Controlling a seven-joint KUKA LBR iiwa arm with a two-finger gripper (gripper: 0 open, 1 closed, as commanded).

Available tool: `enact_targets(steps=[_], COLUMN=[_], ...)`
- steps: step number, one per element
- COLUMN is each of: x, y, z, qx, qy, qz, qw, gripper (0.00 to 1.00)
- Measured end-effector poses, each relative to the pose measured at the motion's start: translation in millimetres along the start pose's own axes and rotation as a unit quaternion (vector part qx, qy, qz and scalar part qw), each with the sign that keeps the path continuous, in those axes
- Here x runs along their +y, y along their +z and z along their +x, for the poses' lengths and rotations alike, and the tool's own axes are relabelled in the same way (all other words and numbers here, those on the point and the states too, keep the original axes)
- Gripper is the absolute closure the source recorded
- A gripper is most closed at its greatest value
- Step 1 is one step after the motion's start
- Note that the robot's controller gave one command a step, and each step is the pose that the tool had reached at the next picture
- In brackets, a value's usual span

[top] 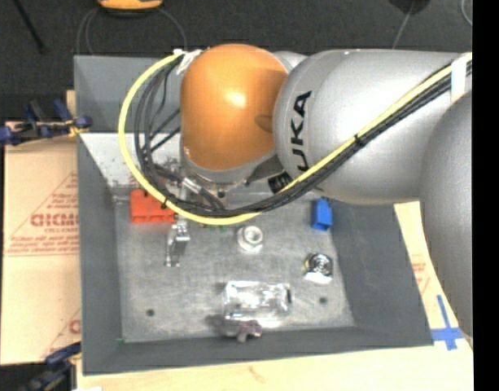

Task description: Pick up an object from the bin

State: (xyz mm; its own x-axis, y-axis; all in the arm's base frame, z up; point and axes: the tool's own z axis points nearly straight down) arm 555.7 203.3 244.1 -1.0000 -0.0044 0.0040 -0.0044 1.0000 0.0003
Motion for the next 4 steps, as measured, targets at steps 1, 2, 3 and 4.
enact_targets(steps=[1, 2, 3, 4], x=[-45, -133, -143, -144], y=[155, 101, 154, 154], z=[19.5, 47.0, 39.0, 40.7], qx=[0.0006, -0.0039, -0.0031, 0.0040], qy=[-0.090, -0.106, -0.090, -0.088], qz=[0.001, 0.002, -0.002, -0.002], qw=[0.9959, 0.9944, 0.9959, 0.9961], gripper=[0.00, 0.00, 0.00, 1.00])
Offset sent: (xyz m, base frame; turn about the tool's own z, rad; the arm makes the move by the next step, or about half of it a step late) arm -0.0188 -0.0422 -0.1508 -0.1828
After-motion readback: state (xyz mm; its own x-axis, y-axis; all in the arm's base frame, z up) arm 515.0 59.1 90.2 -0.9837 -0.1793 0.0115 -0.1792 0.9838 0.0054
